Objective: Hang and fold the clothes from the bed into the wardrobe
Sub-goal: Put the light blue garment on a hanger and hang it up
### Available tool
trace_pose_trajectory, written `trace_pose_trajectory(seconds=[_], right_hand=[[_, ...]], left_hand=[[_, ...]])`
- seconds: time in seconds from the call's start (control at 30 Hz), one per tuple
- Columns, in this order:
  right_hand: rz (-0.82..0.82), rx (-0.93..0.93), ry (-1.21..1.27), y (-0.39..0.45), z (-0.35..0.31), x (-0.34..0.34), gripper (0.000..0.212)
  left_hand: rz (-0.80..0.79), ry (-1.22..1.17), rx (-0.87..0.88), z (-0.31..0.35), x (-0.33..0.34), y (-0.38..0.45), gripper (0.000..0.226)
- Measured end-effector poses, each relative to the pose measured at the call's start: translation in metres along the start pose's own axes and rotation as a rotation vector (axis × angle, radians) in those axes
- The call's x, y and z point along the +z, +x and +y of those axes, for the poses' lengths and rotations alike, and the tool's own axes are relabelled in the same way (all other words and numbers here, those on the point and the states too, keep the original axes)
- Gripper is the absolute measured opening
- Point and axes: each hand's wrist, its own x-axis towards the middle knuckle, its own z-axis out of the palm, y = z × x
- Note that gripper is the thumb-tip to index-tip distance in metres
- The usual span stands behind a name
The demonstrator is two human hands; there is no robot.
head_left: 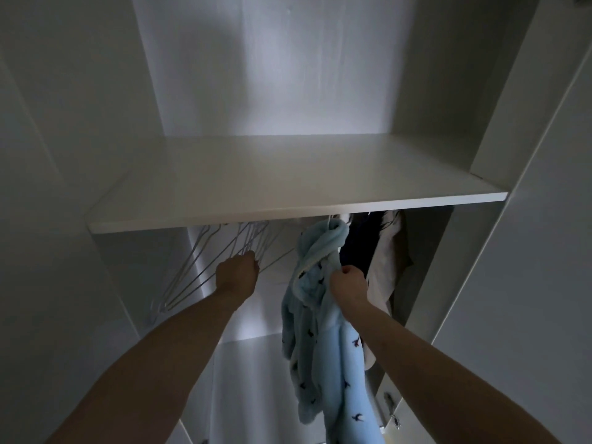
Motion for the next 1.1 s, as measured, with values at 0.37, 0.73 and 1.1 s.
trace_pose_trajectory(seconds=[0.37,0.73,1.1], right_hand=[[0.072,-0.037,-0.029,0.059,-0.021,0.015,0.018],[0.025,0.04,-0.224,0.104,-0.026,0.023,0.026],[-0.091,-0.112,-0.55,0.111,0.003,0.014,0.026]], left_hand=[[0.047,-0.04,-0.055,-0.016,0.006,-0.004,0.03],[-0.019,-0.279,-0.15,-0.018,0.006,0.001,0.041],[0.036,-0.264,-0.127,0.001,-0.006,-0.006,0.037]])
